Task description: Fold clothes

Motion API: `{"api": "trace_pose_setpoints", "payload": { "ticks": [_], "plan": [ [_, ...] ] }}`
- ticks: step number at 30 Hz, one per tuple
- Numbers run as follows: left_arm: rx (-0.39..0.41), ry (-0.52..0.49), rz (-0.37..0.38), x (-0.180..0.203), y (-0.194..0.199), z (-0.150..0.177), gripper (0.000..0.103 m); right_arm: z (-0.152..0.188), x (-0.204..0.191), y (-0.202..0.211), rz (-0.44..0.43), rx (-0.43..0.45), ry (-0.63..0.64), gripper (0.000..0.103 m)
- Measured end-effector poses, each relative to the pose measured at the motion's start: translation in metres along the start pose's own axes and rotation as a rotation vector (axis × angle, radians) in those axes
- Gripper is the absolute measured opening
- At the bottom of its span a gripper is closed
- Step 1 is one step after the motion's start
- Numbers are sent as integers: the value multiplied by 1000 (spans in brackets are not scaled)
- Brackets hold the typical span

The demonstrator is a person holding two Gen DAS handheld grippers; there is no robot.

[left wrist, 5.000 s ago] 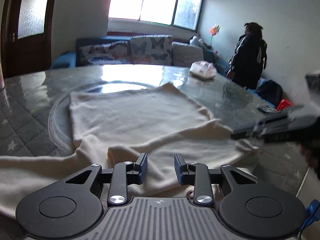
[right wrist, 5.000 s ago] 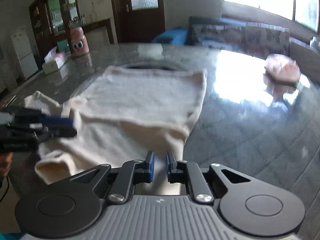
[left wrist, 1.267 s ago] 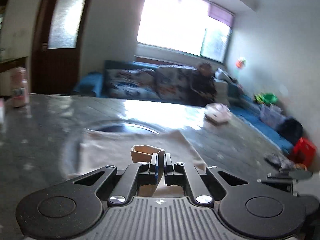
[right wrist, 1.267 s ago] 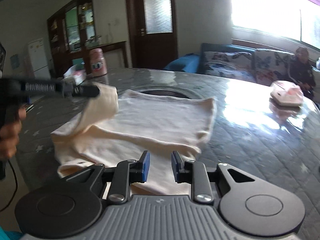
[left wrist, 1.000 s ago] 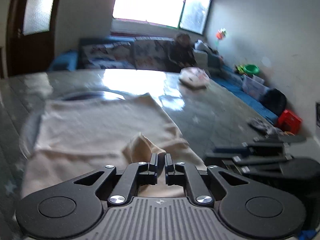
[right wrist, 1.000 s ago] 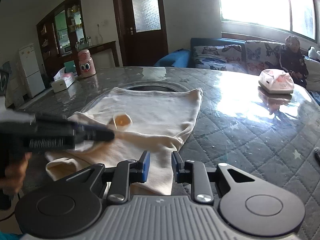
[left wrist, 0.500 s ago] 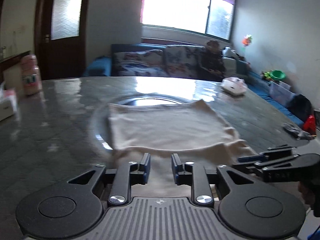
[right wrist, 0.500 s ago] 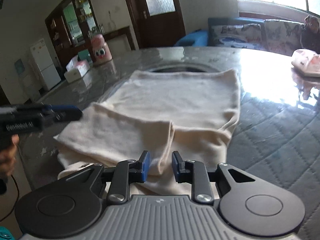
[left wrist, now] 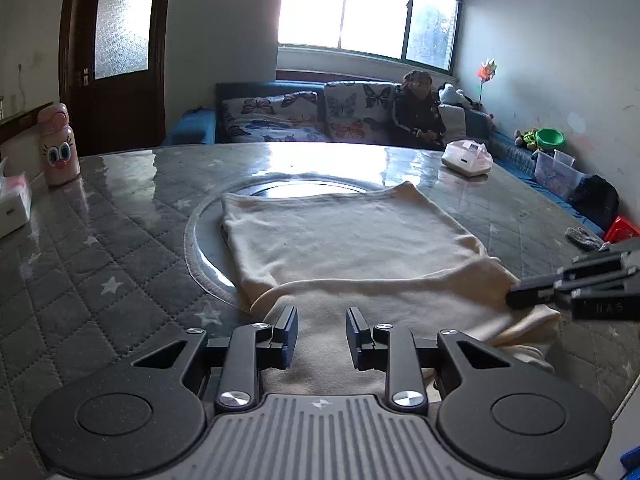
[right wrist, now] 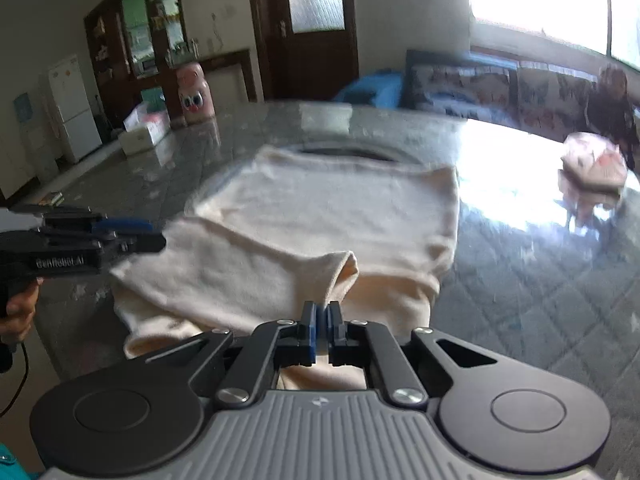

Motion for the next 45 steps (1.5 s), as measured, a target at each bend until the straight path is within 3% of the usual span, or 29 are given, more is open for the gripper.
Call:
{"api": "trace_pose_setpoints", "payload": {
  "ticks": [9, 15, 23, 27, 33, 38, 43, 45],
  "plan": [
    [-34, -47, 22, 13, -25, -14, 29, -22, -5, 1, 26, 95, 69, 8],
    [-55, -23, 2, -3, -42, -18, 29, -24, -1, -28, 14, 35, 74, 7],
    [-20, -1, -1, -16, -27, -17, 29, -22, 6, -24, 24, 44, 72, 7],
    [-39, -9, 3, -17, -37, -17, 28, -22, 4, -31, 26, 38, 94, 7],
    [-17, -65, -41, -12, -25, -15, 31, -16, -3, -15, 26, 53, 124, 9],
    [4, -113, 7, 12, -10, -7, 31, -1, -15, -8, 16, 39, 174, 11],
    [-41, -177, 0, 27, -17, 17, 32, 11, -14, -7, 50, 34, 193, 17],
    [-34, -210, -5, 32, -11, 23, 37, 12, -14, -1, 59, 43, 196, 18]
  ]
}}
Point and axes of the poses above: each gripper's, at about its wrist camera, not at the fingertips, and y roughly against the way its jaws point, x to its right, z to its underside, the point moved 10 cm from there along -y, roughly the way its jaws point, and after that the axes turned 15 degrees about -x, right-handed, at the moved point
